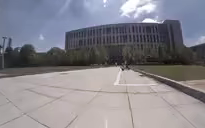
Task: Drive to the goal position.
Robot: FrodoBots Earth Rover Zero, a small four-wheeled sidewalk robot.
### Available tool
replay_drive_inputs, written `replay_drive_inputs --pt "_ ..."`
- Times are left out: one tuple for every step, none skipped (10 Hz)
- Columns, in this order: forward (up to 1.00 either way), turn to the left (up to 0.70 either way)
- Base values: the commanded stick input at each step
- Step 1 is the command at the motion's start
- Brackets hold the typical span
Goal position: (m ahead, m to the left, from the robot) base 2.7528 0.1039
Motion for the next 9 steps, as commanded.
replay_drive_inputs --pt "0.7 0.0" --pt "0.7 0.0" --pt "0.7 0.0" --pt "0.7 0.0" --pt "0.7 0.0" --pt "0.7 0.0" --pt "0.7 0.0" --pt "0.7 0.0" --pt "0.7 0.0"
